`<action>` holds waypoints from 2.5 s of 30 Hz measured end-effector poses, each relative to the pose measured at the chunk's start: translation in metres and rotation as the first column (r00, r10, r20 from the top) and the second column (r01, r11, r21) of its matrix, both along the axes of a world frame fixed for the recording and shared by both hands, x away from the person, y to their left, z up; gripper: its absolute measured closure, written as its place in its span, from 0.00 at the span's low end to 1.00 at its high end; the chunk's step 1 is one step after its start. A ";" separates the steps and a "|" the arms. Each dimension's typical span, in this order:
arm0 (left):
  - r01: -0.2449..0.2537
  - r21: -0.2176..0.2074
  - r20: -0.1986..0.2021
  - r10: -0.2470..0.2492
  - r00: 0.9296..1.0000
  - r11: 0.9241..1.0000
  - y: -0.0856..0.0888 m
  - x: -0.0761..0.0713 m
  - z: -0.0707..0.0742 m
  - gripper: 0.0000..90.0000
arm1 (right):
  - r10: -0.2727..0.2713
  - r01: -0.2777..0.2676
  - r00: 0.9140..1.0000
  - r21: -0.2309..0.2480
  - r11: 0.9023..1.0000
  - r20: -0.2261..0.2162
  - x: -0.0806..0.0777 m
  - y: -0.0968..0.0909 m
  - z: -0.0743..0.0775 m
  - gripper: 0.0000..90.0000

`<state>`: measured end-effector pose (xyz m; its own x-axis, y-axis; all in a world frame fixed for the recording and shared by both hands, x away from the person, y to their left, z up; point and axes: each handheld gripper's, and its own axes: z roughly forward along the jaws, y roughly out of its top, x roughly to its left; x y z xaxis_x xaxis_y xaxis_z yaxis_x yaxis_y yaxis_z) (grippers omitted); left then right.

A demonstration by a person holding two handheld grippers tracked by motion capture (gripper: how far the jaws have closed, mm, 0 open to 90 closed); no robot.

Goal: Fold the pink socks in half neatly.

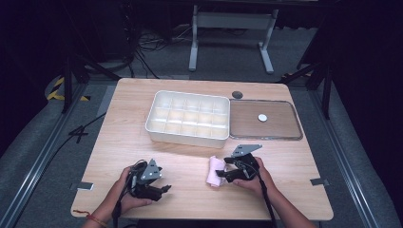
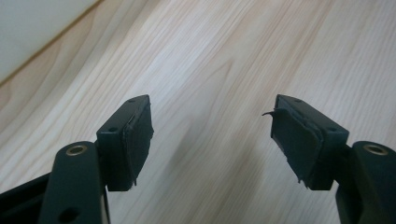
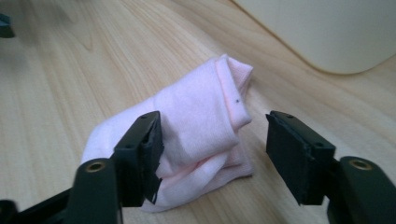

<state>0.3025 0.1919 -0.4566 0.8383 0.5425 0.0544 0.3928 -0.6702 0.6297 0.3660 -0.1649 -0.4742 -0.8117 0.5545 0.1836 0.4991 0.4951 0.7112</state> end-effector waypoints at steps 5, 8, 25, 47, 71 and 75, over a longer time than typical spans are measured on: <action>-0.039 -0.025 -0.031 0.038 0.999 0.999 0.021 0.005 -0.009 0.29 | 0.060 -0.058 0.996 0.033 0.998 -0.067 0.001 0.002 -0.002 0.57; -0.065 -0.031 -0.052 0.063 0.997 0.997 0.029 0.008 -0.017 0.27 | 0.086 -0.084 0.992 0.027 0.996 -0.087 0.000 0.005 0.000 0.63; -0.109 -0.099 -0.017 0.108 0.994 0.989 0.033 0.014 -0.026 0.14 | 0.136 -0.136 0.991 0.068 0.988 0.003 -0.009 0.003 0.012 0.79; -0.162 -0.093 -0.026 0.160 0.987 0.982 0.028 0.013 -0.027 0.09 | 0.006 -0.016 0.978 0.047 0.999 0.208 -0.011 -0.038 0.046 0.79; -0.134 -0.084 -0.031 0.132 0.991 0.987 0.028 0.018 -0.027 0.06 | -0.104 0.086 0.954 0.077 0.993 0.282 -0.002 -0.065 0.065 0.79; -0.134 -0.084 -0.032 0.132 0.991 0.987 0.027 0.018 -0.027 0.06 | -0.110 0.091 0.951 0.080 0.993 0.289 -0.001 -0.066 0.066 0.79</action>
<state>0.3205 0.2194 -0.4834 0.7589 0.6510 -0.0176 0.4918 -0.5551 0.6709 0.3647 -0.2304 -0.4078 -0.7756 0.6310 -0.0155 0.3093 0.4013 0.8622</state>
